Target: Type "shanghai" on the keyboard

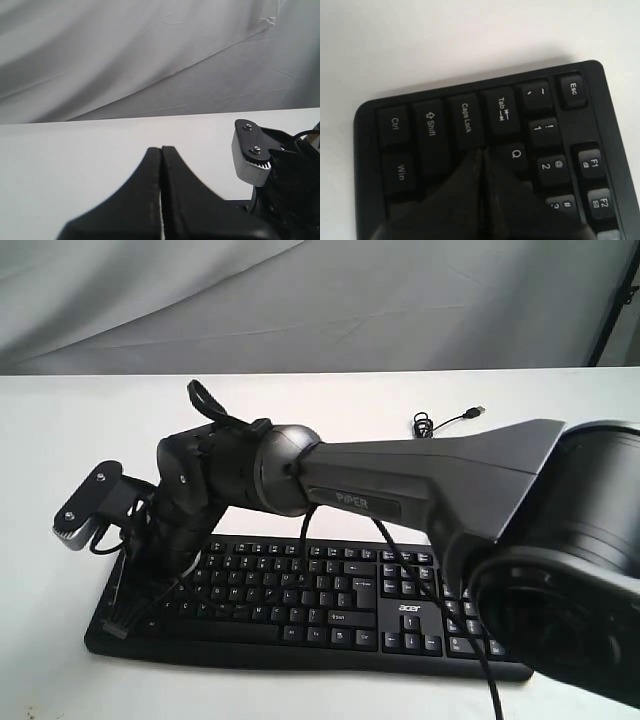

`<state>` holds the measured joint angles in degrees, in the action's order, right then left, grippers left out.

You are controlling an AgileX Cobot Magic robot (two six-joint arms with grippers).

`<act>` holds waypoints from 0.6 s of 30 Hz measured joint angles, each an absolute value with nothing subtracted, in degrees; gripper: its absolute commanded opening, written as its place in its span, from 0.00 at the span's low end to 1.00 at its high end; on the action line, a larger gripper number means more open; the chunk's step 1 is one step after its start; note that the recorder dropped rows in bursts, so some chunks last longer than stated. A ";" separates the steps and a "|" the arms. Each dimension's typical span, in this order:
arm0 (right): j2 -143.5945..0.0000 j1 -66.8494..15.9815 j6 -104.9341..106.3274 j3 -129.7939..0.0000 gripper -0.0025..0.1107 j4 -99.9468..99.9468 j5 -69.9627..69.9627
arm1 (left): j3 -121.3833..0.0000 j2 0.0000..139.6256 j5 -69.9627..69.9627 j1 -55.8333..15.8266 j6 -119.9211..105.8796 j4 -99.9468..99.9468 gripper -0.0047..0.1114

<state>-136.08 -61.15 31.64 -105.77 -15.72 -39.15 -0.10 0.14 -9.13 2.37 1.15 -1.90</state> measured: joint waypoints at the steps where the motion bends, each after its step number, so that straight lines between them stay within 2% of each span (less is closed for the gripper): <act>1: -135.96 -61.15 31.64 -105.77 0.02 -15.59 -39.15 | -0.10 0.14 -9.13 2.37 1.15 -1.90 0.04; 9: -130.99 -61.15 29.60 -104.15 0.02 -9.69 -40.90 | -0.10 0.14 -9.13 2.37 1.15 -1.90 0.04; 14: -122.62 -59.93 26.28 -91.54 0.02 -7.28 -39.22 | -0.10 0.14 -9.13 2.37 1.15 -1.90 0.04; 18: -116.37 -57.09 24.47 -80.86 0.02 -6.77 -32.70 | -0.10 0.14 -9.13 2.37 1.15 -1.90 0.04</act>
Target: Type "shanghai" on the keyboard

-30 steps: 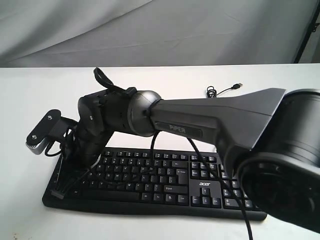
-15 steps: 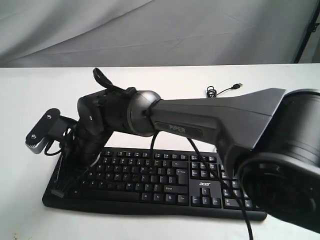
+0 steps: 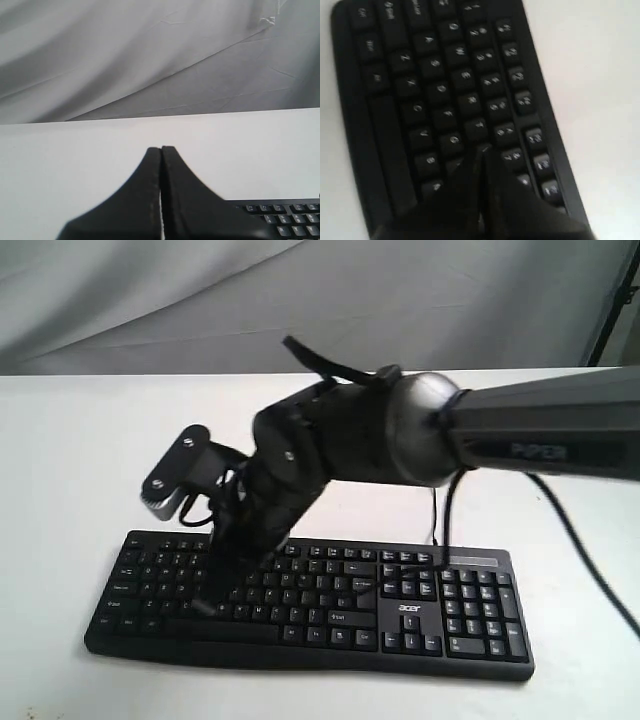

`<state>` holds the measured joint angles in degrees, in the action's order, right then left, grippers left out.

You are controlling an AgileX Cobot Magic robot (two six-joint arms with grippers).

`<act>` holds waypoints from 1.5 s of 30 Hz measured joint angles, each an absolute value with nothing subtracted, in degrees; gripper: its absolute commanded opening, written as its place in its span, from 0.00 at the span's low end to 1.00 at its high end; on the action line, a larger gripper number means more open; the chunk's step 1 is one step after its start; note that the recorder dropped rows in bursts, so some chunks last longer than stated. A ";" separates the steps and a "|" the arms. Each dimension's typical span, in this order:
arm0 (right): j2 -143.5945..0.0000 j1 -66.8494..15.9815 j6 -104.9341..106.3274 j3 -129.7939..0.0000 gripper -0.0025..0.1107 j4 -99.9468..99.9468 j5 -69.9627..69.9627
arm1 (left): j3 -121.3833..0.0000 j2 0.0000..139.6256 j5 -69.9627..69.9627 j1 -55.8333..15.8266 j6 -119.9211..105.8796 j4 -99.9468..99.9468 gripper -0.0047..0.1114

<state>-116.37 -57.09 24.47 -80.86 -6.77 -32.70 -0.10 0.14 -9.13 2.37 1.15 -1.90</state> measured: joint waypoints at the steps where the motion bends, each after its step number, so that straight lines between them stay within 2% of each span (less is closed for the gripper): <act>1: -115.34 -56.60 24.11 -79.42 0.02 -6.77 -31.65 | -0.10 0.14 -9.13 2.37 1.15 -1.90 0.04; 9: -112.29 -54.56 22.29 -70.57 0.02 -8.56 -26.62 | -0.10 0.14 -9.13 2.37 1.15 -1.90 0.04; 45: -115.69 -53.70 22.29 -70.29 0.02 -9.79 -20.82 | -0.10 0.14 -9.13 2.37 1.15 -1.90 0.04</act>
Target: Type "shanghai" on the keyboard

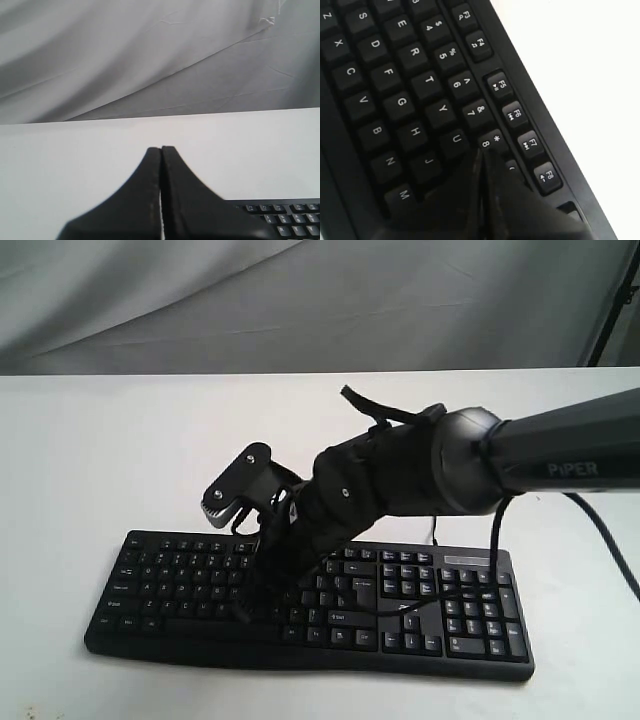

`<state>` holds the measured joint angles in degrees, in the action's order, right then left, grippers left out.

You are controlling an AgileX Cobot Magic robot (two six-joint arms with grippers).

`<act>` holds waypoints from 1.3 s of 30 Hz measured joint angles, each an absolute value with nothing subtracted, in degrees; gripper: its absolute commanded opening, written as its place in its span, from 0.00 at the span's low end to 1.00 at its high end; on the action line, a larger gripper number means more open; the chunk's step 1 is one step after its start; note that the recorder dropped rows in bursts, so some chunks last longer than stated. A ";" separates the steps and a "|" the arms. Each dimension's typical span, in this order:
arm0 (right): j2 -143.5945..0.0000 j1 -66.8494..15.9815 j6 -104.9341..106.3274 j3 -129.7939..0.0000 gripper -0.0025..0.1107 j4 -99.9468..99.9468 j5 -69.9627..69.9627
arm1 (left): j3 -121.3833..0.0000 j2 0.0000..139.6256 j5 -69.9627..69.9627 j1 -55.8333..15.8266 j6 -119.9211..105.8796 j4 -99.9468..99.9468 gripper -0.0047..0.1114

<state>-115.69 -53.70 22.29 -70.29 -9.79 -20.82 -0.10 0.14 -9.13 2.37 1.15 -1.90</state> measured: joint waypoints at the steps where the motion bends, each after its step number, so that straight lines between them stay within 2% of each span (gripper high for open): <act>1: -115.81 -53.70 22.29 -70.29 0.02 -9.79 -20.82 | -0.10 0.14 -9.13 2.37 1.15 -1.90 0.04; 39: -116.08 -53.70 22.52 -70.29 0.02 -10.21 -20.30 | -0.10 0.14 -9.13 2.37 1.15 -1.90 0.04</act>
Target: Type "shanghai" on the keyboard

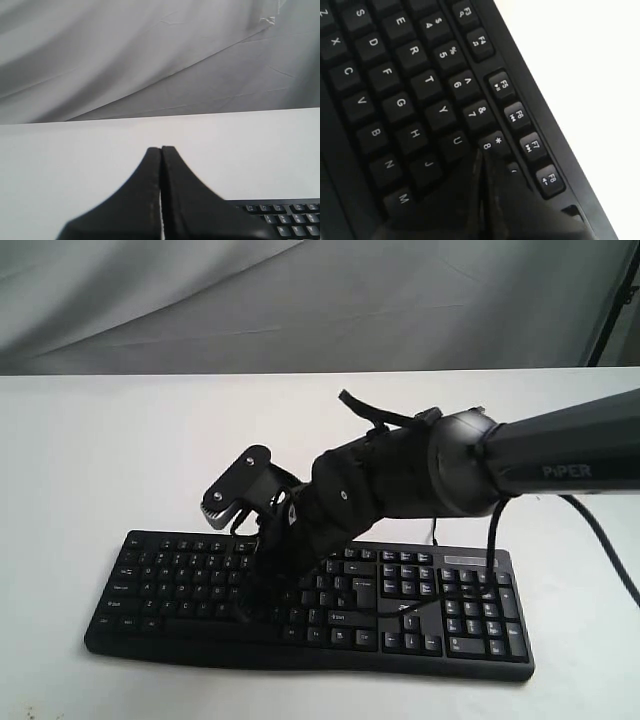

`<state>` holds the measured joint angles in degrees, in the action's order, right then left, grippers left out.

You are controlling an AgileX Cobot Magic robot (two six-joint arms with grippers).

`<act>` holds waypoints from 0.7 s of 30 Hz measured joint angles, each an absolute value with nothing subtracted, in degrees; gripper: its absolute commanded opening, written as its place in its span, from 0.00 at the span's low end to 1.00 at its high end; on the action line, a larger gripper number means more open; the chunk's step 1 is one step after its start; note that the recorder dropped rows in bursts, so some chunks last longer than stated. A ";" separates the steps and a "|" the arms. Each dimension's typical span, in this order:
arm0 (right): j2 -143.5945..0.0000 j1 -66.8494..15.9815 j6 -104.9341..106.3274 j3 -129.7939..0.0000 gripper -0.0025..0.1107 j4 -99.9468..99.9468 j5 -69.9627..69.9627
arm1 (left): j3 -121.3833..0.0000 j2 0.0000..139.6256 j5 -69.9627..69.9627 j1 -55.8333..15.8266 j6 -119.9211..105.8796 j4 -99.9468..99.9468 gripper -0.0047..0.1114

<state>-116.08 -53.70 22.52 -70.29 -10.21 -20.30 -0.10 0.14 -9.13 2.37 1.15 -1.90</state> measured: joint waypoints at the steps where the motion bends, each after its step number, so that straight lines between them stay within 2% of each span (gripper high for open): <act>1: -115.70 -53.70 22.52 -70.29 0.02 -10.21 -20.30 | -0.10 0.14 -9.13 2.37 1.15 -1.90 0.04; 11: -108.35 -53.70 23.15 -70.29 0.02 -8.88 -24.02 | -0.10 0.14 -9.13 2.37 1.15 -1.90 0.04; 21: -89.50 -53.70 22.23 -70.29 0.02 -7.68 -28.24 | -0.10 0.14 -9.13 2.37 1.15 -1.90 0.04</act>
<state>-89.50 -53.70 22.23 -70.29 -7.68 -28.24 -0.10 0.14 -9.13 2.37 1.15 -1.90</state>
